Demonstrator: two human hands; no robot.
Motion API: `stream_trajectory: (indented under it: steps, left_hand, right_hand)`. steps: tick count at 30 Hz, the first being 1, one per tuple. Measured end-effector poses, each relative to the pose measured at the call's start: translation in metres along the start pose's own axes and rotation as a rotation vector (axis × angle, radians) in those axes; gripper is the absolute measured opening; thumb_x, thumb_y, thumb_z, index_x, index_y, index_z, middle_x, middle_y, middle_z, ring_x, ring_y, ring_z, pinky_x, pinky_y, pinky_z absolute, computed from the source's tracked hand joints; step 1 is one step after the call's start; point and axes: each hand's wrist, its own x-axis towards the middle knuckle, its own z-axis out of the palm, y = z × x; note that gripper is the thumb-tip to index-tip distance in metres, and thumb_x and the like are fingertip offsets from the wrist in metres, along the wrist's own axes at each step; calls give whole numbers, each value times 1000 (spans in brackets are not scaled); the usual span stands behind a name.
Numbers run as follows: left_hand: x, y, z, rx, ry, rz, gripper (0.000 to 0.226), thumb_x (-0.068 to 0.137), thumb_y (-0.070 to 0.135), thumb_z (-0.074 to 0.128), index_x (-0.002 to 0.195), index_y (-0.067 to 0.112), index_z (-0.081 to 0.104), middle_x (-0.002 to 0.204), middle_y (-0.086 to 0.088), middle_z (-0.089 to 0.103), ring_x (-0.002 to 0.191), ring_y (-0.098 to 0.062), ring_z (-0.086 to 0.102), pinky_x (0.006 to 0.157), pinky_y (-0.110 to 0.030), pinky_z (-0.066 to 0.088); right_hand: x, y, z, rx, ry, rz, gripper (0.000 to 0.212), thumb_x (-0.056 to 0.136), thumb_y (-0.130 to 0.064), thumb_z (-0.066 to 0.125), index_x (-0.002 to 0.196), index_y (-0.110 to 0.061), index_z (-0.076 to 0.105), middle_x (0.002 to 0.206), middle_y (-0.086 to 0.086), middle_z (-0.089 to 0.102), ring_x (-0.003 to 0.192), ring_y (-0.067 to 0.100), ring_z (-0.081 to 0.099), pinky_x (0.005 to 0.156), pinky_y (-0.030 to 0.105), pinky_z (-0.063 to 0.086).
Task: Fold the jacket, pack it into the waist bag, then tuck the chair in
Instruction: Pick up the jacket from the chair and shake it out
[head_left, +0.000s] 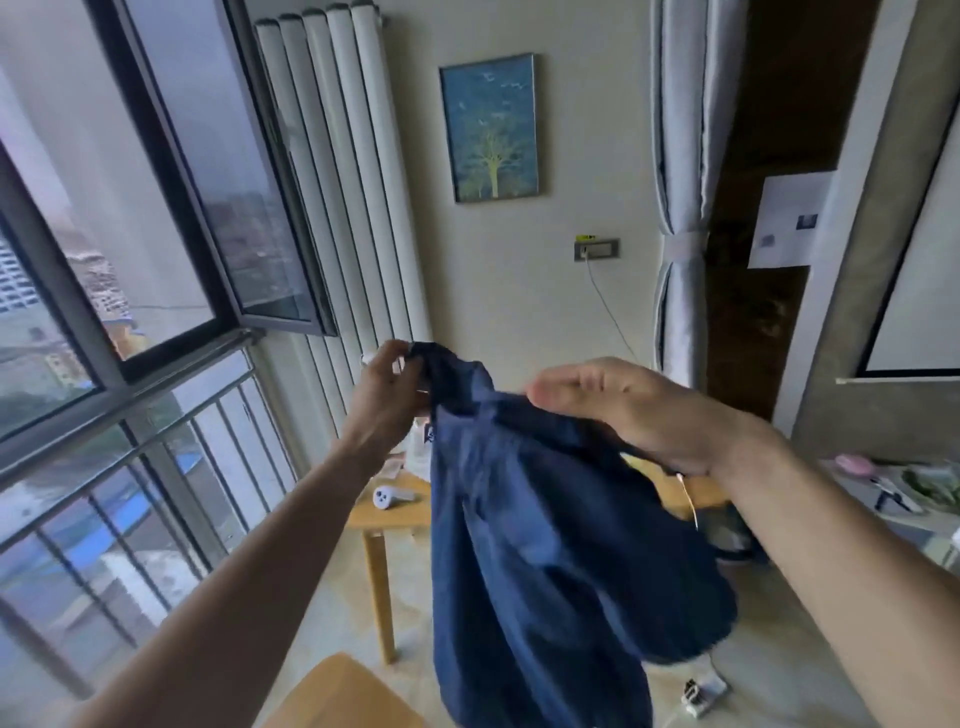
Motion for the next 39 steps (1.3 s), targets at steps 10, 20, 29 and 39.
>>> stream_trajectory:
  steps: [10,20,29,39]
  left_hand:
    - [44,35,70,-448,-201,-237,25,107,27,48,97,18,69,82,-4,74,81,-21,70,90,-41,55]
    - [165,-9,75,396,-355,302,61,72,75,73,102,22,62,92,8,70,84,-13,65,80,-35,56]
    - [293,-27,131,321,-665,505,46,78,25,89,114,18,62,94,2,76,81,-15,70,77,-25,56]
    - [331,-216,96,410,-652,-146,101,50,100,59,106,17,74,97,-3,77,90,-19,74,85,-34,59]
  right_hand:
    - [75,108,-39,-373,342,113,69,79,-42,83,140,-27,56,132,-12,61,122,12,59,102,38,50]
    - [127,135,-125,-345,798,180,32,85,-40,71,82,-8,70,83,17,73,85,36,69,66,32,43]
    - [260,125,-134,-333,559,135,87,67,-18,95,140,-16,49,120,-9,70,110,4,68,99,28,54]
    - [294,113,-199,189,821,128,13,91,-22,72,101,-17,78,99,5,82,94,22,78,90,38,56]
